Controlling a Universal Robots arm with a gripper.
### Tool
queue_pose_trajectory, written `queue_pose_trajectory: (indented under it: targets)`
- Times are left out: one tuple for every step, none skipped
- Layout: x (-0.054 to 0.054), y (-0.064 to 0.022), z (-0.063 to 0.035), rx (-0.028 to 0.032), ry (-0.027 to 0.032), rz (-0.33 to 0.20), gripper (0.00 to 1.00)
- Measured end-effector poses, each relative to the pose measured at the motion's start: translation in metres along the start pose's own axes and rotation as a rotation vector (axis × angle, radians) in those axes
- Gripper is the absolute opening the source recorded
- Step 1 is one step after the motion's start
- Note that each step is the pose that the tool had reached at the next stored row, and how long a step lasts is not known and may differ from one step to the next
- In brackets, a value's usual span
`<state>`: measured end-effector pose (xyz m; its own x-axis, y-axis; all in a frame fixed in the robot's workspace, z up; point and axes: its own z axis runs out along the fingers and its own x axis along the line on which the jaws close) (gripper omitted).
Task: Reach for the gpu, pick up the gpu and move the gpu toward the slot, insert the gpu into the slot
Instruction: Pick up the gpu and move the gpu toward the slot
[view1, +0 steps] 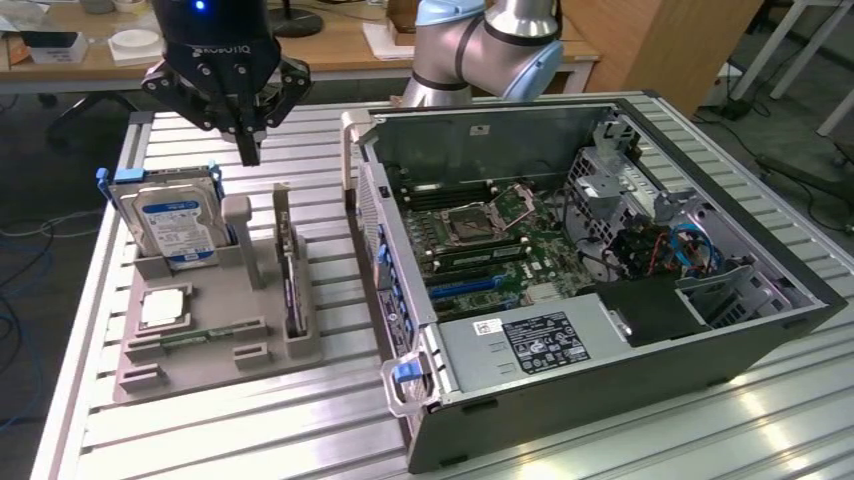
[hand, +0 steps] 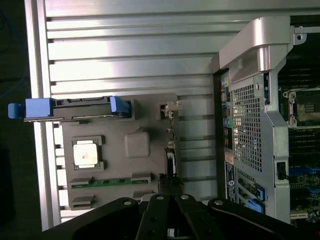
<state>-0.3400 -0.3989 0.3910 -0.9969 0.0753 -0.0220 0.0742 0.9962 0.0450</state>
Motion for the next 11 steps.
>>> queue_pose_trajectory:
  targets:
    - [0.0000,0.0000,0.0000,0.0000,0.0001,0.000,0.11]
    - [0.0000,0.0000,0.0000,0.0000,0.0001,0.000,0.11]
    - [0.0000,0.0000,0.0000,0.0000,0.0000,0.000,0.16]
    - [0.0000,0.0000,0.0000,0.0000,0.0000,0.000,0.23]
    - [0.0000,0.0000,0.0000,0.0000,0.0000,0.000,0.29]
    - [0.0000,0.0000,0.0000,0.0000,0.0000,0.000,0.29]
    - [0.0000,0.0000,0.0000,0.0000,0.0000,0.000,0.35]
    - [0.0000,0.0000,0.0000,0.0000,0.0000,0.000,0.41]
    - [0.0000,0.0000,0.0000,0.0000,0.0000,0.000,0.41]
    - [0.0000,0.0000,0.0000,0.0000,0.0000,0.000,0.47]
    - [0.0000,0.0000,0.0000,0.0000,0.0000,0.000,0.47]
